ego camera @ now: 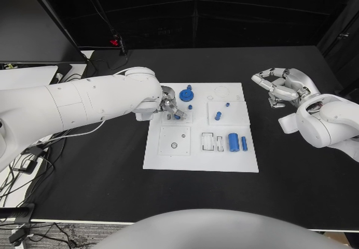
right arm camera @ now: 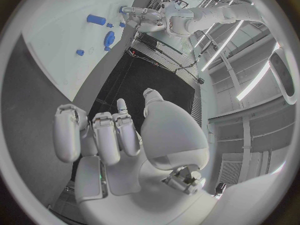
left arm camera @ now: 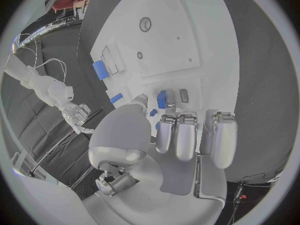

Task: Assemble the parts on the task board

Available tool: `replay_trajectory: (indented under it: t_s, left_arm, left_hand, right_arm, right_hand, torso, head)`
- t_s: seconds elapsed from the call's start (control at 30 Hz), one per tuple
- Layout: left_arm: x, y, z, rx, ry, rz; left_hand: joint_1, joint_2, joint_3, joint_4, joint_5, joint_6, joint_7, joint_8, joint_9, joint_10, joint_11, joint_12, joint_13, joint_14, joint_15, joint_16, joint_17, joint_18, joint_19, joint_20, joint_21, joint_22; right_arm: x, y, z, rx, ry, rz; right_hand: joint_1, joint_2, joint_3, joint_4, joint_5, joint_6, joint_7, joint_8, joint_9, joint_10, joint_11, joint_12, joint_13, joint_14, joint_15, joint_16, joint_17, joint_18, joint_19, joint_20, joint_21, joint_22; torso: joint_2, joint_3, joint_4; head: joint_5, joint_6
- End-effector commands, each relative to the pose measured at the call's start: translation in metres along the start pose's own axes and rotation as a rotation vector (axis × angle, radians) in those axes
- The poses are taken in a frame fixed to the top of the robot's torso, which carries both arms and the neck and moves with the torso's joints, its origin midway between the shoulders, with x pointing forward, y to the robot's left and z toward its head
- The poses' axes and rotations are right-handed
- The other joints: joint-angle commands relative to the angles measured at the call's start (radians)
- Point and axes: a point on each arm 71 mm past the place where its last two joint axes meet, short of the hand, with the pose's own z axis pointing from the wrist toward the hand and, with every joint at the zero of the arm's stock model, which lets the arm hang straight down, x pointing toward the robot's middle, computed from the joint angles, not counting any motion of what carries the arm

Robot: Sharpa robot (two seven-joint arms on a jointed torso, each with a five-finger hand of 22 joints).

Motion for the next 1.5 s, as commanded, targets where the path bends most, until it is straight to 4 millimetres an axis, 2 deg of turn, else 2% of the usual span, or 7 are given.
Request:
replay_trajectory:
  t_s: [0.03, 0.2, 0.3, 0.37, 0.83, 1.3, 1.5]
  left_arm:
    - [0.0030, 0.0016, 0.0016, -0.014, -0.003, -0.003]
    - [0.0025, 0.0008, 0.0014, -0.006, -0.021, -0.013]
    - [0.0023, 0.0011, 0.0012, -0.006, -0.027, -0.016]
    - [0.0022, 0.0015, 0.0011, -0.008, -0.029, -0.018]
    - [0.0021, 0.0042, -0.0002, -0.017, -0.041, -0.026]
    - [0.0029, 0.0059, -0.0015, -0.011, -0.040, -0.028]
    - [0.0018, 0.0056, -0.0021, 0.010, -0.057, -0.038]
  left_hand:
    - [-0.048, 0.005, -0.034, -0.001, -0.048, -0.013, 0.001, 0.002, -0.003, 0.106, 0.008, -0.004, 0.263, 0.107, 0.008, 0.001, 0.263, -0.014, 0.104, 0.007, 0.003, 0.263]
    - [-0.107, 0.010, -0.088, -0.001, -0.131, -0.053, 0.010, 0.023, 0.014, 0.106, 0.017, -0.004, 0.263, 0.107, 0.015, 0.001, 0.263, -0.014, 0.104, 0.012, 0.003, 0.263]
    - [-0.144, 0.019, -0.120, -0.001, -0.199, -0.063, 0.011, 0.056, 0.034, 0.106, 0.018, -0.004, 0.263, 0.107, 0.017, 0.001, 0.263, -0.014, 0.104, 0.014, 0.003, 0.263]
    - [-0.155, 0.027, -0.130, -0.001, -0.220, -0.063, 0.010, 0.073, 0.045, 0.106, 0.016, -0.004, 0.263, 0.107, 0.017, 0.001, 0.263, -0.014, 0.104, 0.015, 0.003, 0.263]
    - [-0.149, 0.051, -0.152, -0.003, -0.227, -0.065, 0.002, 0.134, 0.087, 0.106, 0.010, -0.004, 0.263, 0.107, 0.012, 0.001, 0.263, -0.014, 0.104, 0.012, 0.003, 0.263]
    - [-0.135, 0.065, -0.156, -0.003, -0.222, -0.066, -0.001, 0.153, 0.102, 0.106, 0.007, -0.004, 0.263, 0.107, 0.009, 0.001, 0.263, -0.014, 0.104, 0.010, 0.003, 0.263]
    - [-0.113, 0.077, -0.163, -0.004, -0.205, -0.065, -0.006, 0.177, 0.122, 0.106, 0.002, -0.004, 0.263, 0.107, 0.005, 0.001, 0.263, -0.014, 0.104, 0.007, 0.003, 0.263]
  right_arm:
    - [0.0004, 0.0012, 0.0001, -0.006, 0.002, 0.002]
    - [0.0005, 0.0011, 0.0002, -0.005, 0.003, 0.002]
    - [0.0007, 0.0011, 0.0004, -0.004, 0.004, 0.002]
    - [0.0008, 0.0010, 0.0005, -0.004, 0.005, 0.002]
    - [0.0009, -0.0003, 0.0006, 0.004, 0.008, 0.002]
    - [0.0005, -0.0012, 0.0003, 0.008, 0.007, 0.002]
    - [0.0006, -0.0016, 0.0004, 0.012, 0.006, 0.002]
  right_hand:
    - [0.000, 0.012, -0.007, 0.001, 0.000, -0.006, 0.065, 0.006, -0.001, 0.106, 0.008, 0.002, 0.263, 0.102, 0.007, 0.002, 0.263, 0.015, 0.000, 0.004, 0.001, 0.203]
    - [0.000, 0.012, -0.007, 0.001, 0.000, -0.006, 0.065, 0.006, -0.001, 0.106, 0.008, 0.002, 0.263, 0.102, 0.007, 0.002, 0.263, 0.015, 0.000, 0.004, 0.001, 0.203]
    - [0.000, 0.012, -0.008, 0.001, 0.000, -0.006, 0.065, 0.006, -0.001, 0.106, 0.008, 0.002, 0.263, 0.102, 0.007, 0.002, 0.263, 0.015, 0.000, 0.004, 0.001, 0.202]
    - [0.000, 0.012, -0.008, 0.001, 0.001, -0.006, 0.065, 0.006, -0.001, 0.106, 0.008, 0.002, 0.263, 0.102, 0.007, 0.002, 0.263, 0.015, 0.000, 0.004, 0.001, 0.202]
    - [-0.001, 0.014, -0.008, 0.001, 0.001, -0.006, 0.066, 0.007, -0.001, 0.106, 0.008, 0.002, 0.263, 0.102, 0.007, 0.002, 0.263, 0.015, 0.000, 0.004, 0.001, 0.203]
    - [-0.001, 0.014, -0.008, 0.001, 0.001, -0.006, 0.066, 0.007, -0.001, 0.106, 0.008, 0.002, 0.263, 0.102, 0.007, 0.002, 0.263, 0.015, 0.000, 0.004, 0.001, 0.203]
    - [-0.002, 0.017, -0.009, 0.001, 0.001, -0.006, 0.066, 0.009, -0.002, 0.106, 0.008, 0.002, 0.263, 0.102, 0.007, 0.002, 0.263, 0.015, -0.001, 0.004, 0.000, 0.202]
  torso:
    - [0.000, 0.0001, 0.0003]
    - [0.001, 0.0000, 0.0004]
    - [0.000, -0.0004, 0.0001]
    - [0.000, -0.0005, 0.0004]
    - [0.000, -0.0003, -0.0004]
    - [0.001, 0.0001, 0.0005]
    - [0.001, 0.0005, 0.0004]
  head:
    - [-0.001, 0.001]
    - [-0.001, 0.002]
    - [-0.001, 0.001]
    - [-0.001, 0.001]
    - [0.000, 0.000]
    - [-0.002, -0.002]
    - [-0.001, -0.003]
